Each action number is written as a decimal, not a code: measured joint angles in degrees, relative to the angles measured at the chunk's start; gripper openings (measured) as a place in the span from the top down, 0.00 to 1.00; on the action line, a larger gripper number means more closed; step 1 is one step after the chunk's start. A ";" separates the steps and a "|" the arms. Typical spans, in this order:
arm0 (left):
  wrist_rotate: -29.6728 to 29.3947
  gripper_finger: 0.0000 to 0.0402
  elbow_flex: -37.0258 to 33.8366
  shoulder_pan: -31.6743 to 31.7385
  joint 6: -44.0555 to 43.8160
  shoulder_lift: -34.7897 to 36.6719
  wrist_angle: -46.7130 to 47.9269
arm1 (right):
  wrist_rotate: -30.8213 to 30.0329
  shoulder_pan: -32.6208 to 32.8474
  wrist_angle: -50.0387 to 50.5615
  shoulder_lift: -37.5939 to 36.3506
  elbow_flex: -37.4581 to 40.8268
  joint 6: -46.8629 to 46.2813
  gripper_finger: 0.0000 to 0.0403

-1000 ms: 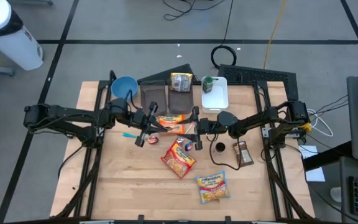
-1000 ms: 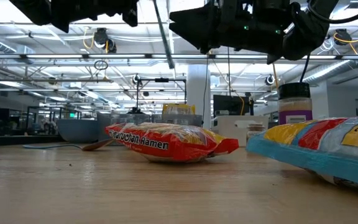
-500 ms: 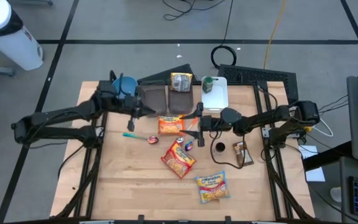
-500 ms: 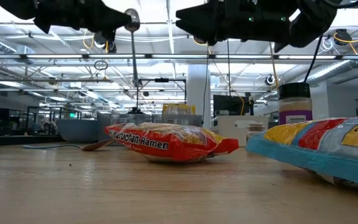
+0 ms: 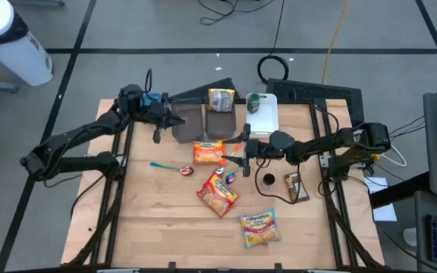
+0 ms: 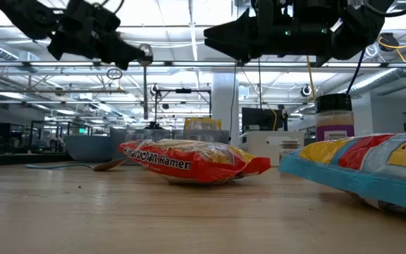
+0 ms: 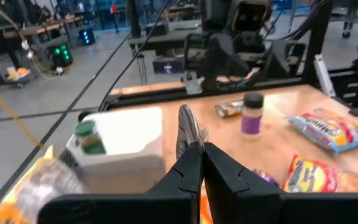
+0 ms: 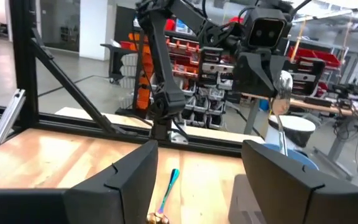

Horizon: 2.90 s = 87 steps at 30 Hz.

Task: Pick & Place Food Item
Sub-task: Put the blue patterned spoon into the left black bin

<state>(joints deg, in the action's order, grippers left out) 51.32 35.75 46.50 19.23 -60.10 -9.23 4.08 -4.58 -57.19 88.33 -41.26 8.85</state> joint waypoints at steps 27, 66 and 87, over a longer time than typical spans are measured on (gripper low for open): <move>-6.94 0.98 0.00 8.96 10.58 -19.19 -4.32 | 0.22 -4.25 0.59 0.02 0.77 -0.90 0.44; -21.32 0.97 0.40 -0.09 14.64 -22.25 1.89 | 0.42 -4.39 2.64 0.02 0.77 -1.14 0.44; -22.06 0.97 13.62 -2.42 17.18 -33.35 17.38 | 0.45 -4.39 3.67 0.04 1.48 -0.71 0.44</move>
<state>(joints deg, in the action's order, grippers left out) 29.27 49.36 44.08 36.41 -93.45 8.14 4.52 -8.97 -53.52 88.38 -39.78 8.14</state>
